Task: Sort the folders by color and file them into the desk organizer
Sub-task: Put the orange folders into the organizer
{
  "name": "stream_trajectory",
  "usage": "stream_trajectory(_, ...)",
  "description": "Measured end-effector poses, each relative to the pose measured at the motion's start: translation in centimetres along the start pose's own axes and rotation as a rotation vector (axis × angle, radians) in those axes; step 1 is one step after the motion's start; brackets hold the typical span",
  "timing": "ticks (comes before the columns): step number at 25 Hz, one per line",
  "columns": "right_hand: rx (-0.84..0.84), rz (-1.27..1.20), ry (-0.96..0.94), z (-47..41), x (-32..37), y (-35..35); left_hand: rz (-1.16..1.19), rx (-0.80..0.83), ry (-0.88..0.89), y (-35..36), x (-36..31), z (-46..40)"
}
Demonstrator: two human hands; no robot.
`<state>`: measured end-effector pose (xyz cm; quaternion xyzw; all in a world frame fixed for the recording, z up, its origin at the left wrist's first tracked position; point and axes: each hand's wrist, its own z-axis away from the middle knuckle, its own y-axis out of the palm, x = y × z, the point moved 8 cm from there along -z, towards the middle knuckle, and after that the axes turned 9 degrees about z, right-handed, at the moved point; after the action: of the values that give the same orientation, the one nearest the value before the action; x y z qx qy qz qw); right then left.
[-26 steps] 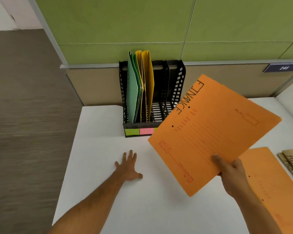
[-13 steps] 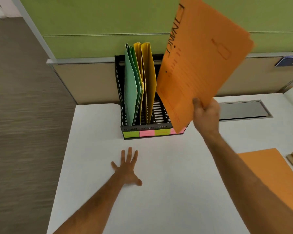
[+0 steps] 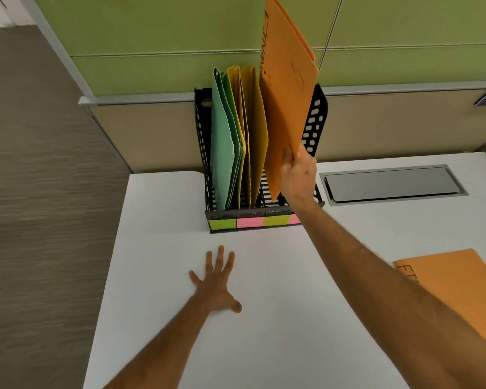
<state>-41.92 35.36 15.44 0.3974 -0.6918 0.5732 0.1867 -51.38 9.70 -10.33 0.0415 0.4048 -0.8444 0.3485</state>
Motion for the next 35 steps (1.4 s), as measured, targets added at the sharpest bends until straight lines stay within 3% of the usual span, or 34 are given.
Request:
stream_trajectory(4, 0.142, -0.013, 0.049, 1.5, -2.4, 2.3, 0.000, 0.001, -0.007, 0.2, 0.2, 0.0)
stream_trajectory(8, 0.250, 0.031, -0.062, 1.9, -1.8, 4.6, -0.004, -0.007, -0.004, 0.2, 0.1, 0.0)
stream_trajectory(12, 0.463, 0.187, -0.077, 3.5, -4.7, 8.0, -0.005, -0.006, -0.006, 0.3, 0.1, -0.1)
stream_trajectory(18, 0.551, 0.307, -0.091, 4.0, -5.7, 9.3, -0.005, -0.026, -0.001, 0.2, 0.1, -0.1)
stream_trajectory(23, 0.624, 0.022, -0.027, 5.5, -5.4, 7.8, 0.012, -0.090, 0.037, 0.4, 0.7, 0.7)
stream_trajectory(28, 0.529, 0.034, 0.036, 12.9, -8.5, 2.9, -0.107, -0.139, 0.091, 2.5, 1.5, 4.3)
stream_trajectory(32, 0.616, 0.177, -0.057, 23.4, -13.0, -0.6, -0.155, -0.099, 0.071, 5.7, 2.3, 8.8)
stream_trajectory(35, 0.726, 0.301, -0.025, 30.8, -16.5, -2.7, -0.155, -0.108, 0.033, 8.5, 3.1, 12.0)
